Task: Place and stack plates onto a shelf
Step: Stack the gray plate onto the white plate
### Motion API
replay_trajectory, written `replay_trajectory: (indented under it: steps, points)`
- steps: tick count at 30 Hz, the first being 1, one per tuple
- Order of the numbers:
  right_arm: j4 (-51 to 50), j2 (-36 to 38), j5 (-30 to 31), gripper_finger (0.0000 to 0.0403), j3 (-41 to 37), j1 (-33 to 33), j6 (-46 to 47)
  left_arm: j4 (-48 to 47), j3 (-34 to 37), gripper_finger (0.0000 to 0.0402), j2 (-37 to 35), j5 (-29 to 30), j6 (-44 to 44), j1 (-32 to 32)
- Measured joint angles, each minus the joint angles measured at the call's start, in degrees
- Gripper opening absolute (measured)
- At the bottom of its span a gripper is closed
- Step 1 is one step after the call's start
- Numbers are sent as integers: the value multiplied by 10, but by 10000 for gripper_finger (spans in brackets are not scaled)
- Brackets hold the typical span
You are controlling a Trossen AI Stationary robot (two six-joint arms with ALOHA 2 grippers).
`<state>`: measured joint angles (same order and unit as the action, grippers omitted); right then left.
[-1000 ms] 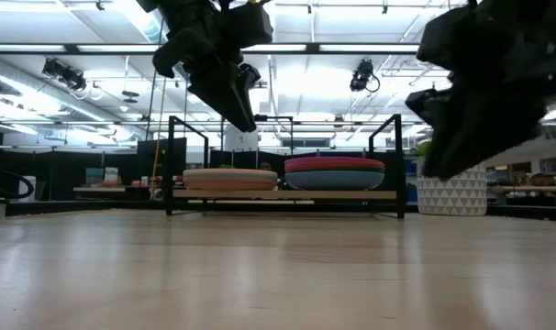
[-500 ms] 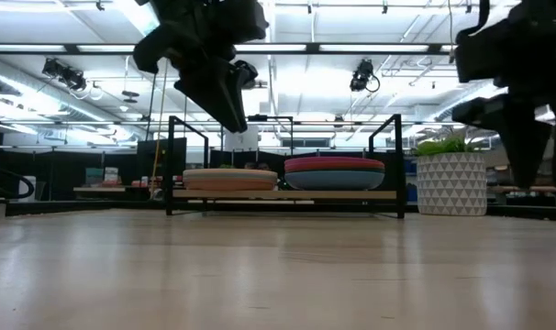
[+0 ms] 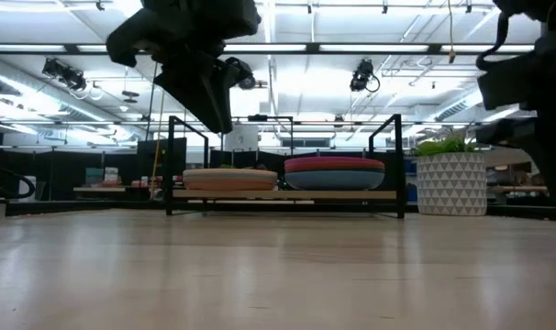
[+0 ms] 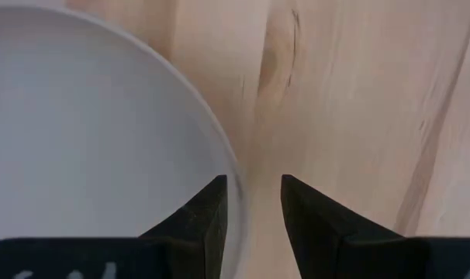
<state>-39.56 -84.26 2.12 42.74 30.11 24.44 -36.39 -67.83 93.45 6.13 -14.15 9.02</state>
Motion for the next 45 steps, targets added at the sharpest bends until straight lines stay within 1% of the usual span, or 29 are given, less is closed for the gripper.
replay_trajectory:
  steps: [4, 7, 10, 14, 16, 19, 21, 24, 26, 31, 36, 40, 45]
  points:
    - [-3, 0, -7, 115, -6, 0, 2, -12, 0, 93, 0, 0, 12, 6]
    - [1, 0, -16, 96, -6, 0, 15, -30, 0, 93, 0, 0, 31, 10]
    - [-1, 0, -34, 66, -6, 0, 34, -44, 0, 93, 0, 0, 45, 15]
    - [-4, 0, -52, 15, -6, -2, 39, -51, 0, 93, 0, 0, 45, 30]
    - [-3, 0, -55, 10, -6, -4, 45, -43, 0, 93, 0, 0, 45, 39]
    - [-4, 0, -53, 12, -6, -10, 68, -6, 0, 93, 0, 0, 41, 52]
    - [-5, 0, -51, 8, -6, -18, 70, 30, 0, 93, 5, 6, 22, 63]
    - [-3, 0, -49, 6, -6, -34, 64, 78, 0, 93, 10, 46, -27, 82]
    - [1, 1, -49, 5, -6, -48, 56, 107, 0, 93, 16, 62, -68, 91]
    - [31, 6, -52, 2, -6, -93, 54, 170, 0, 93, 46, 70, -139, 99]
    - [72, 7, -88, 2, -6, -140, 40, 210, 0, 93, 92, 80, -178, 111]
    - [99, 7, -100, 2, -6, -175, 29, 256, 0, 93, 135, 136, -218, 125]
    - [124, 7, -92, 2, -6, -219, 47, 323, 0, 93, 184, 178, -312, 135]
